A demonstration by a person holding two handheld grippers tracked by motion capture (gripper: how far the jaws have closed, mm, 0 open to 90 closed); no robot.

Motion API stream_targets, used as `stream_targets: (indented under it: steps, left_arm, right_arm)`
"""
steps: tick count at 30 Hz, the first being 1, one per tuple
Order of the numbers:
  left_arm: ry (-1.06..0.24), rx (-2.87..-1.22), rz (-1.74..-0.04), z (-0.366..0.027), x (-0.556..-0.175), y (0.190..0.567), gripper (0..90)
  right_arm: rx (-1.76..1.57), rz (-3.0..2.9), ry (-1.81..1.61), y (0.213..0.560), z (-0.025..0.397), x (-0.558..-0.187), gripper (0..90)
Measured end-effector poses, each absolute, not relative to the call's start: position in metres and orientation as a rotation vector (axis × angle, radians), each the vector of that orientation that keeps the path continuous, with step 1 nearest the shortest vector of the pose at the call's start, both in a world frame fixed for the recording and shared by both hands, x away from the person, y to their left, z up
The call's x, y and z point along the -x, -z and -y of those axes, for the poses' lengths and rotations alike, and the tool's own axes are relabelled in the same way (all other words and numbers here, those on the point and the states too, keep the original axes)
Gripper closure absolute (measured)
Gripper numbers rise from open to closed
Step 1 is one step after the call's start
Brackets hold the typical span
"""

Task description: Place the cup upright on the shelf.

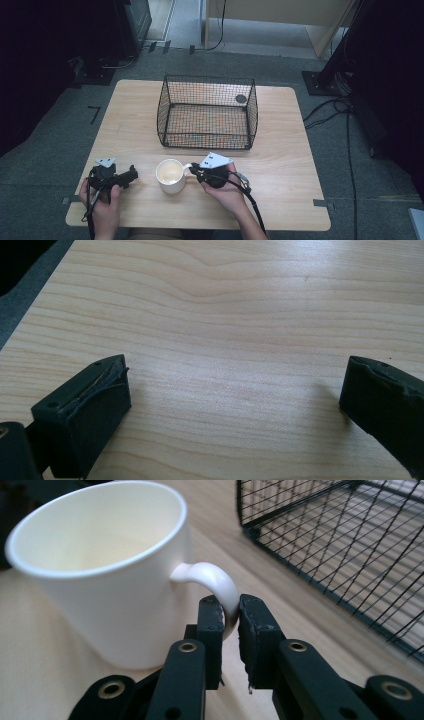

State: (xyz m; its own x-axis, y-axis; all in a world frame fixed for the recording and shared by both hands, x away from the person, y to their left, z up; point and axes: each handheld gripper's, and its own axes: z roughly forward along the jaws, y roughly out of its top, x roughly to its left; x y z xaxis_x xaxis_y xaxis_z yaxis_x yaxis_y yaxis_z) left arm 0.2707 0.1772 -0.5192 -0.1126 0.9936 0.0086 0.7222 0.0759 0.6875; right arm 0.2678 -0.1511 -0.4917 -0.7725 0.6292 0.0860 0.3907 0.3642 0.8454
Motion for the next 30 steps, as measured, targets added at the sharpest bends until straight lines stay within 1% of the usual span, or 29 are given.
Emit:
stream_targets:
  steps: [1,4,9,12,14,18,23,24,26,27,30]
  left_arm:
    - [-0.761,-1.694,-1.890,-0.177,-0.271,0.519,0.1]
    - [-0.761,-1.693,-1.890,-0.177,-0.271,0.519,0.1]
    - [-0.761,-1.693,-1.890,-0.177,-0.271,0.519,0.1]
    - [-0.761,-1.693,-1.890,-0.177,-0.271,0.519,0.1]
    - [-0.761,-1.693,-1.890,-0.177,-0.271,0.519,0.1]
    - [-0.761,-1.693,-1.890,-0.177,-0.271,0.519,0.1]
    - [-0.761,-1.693,-1.890,-0.177,-0.271,0.519,0.1]
    - [-0.761,-1.693,-1.890,-0.177,-0.271,0.519,0.1]
    - [-0.761,-1.693,-1.890,-0.177,-0.271,0.519,0.1]
    - [-0.761,-1.693,-1.890,-0.177,-0.271,0.519,0.1]
    - [-0.761,-1.693,-1.890,-0.177,-0.271,0.519,0.1]
  right_arm:
    - [-0.878,-2.413,-1.370,0.492,0.155,-0.263,78.5]
    - [-0.840,-2.453,-1.369,0.491,0.157,-0.258,78.1]
    - [-0.710,-2.605,-1.387,0.488,0.158,-0.251,73.2]
    - [-0.692,-2.611,-1.397,0.488,0.155,-0.250,69.6]
    - [-0.650,-2.620,-1.408,0.487,0.151,-0.249,71.4]
    - [-0.559,-2.667,-1.452,0.485,0.143,-0.244,72.4]
    - [-0.567,-2.640,-1.419,0.482,0.133,-0.241,69.6]
    - [-0.600,-2.625,-1.459,0.478,0.131,-0.242,72.9]
    - [-0.603,-2.623,-1.461,0.477,0.130,-0.243,74.4]
    - [-0.607,-2.621,-1.454,0.477,0.129,-0.243,78.1]
    - [-0.603,-2.629,-1.435,0.477,0.126,-0.242,79.2]
